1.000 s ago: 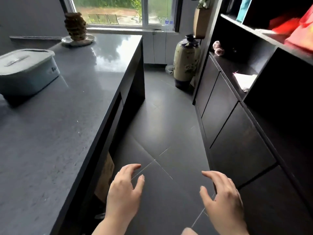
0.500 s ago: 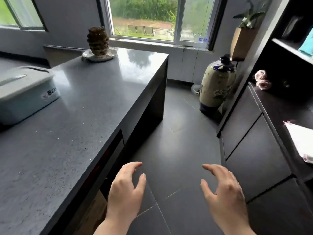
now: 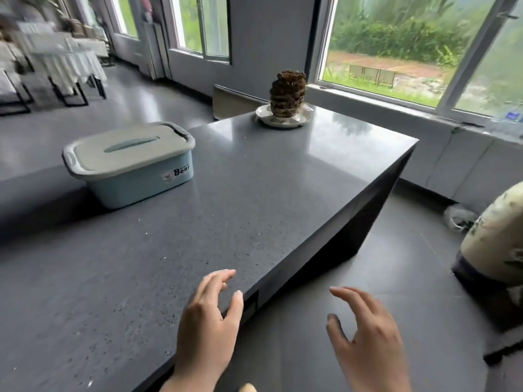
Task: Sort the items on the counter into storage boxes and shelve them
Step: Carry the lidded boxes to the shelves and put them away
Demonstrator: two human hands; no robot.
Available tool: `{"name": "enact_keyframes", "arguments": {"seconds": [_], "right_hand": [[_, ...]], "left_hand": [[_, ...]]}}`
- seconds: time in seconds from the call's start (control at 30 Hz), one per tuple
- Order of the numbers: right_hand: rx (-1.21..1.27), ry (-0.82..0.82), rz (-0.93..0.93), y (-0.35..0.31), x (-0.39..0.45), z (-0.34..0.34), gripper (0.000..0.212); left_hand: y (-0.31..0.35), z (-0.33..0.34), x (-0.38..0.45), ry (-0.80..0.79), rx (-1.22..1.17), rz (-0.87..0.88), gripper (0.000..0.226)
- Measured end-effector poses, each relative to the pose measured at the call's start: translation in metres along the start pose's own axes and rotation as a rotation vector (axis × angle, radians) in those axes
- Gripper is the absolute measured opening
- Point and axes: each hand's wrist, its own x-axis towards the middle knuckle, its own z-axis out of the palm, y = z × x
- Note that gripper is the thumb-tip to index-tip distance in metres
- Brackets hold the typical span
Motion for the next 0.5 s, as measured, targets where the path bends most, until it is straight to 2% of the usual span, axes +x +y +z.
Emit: {"name": "enact_keyframes", "arguments": {"seconds": [0.3,0.5], "right_hand": [[0.09,-0.262,-0.152,-0.04,0.146,0.075,0.038],[0.154,-0.346,-0.266,-0.063,0.213,0.125,0.038]], "left_hand": [[-0.026,0.005,0.121,0.219,0.08,-0.145,0.028],[-0.044,-0.003,0.171,0.379,0.151,-0.256,0.028]]}}
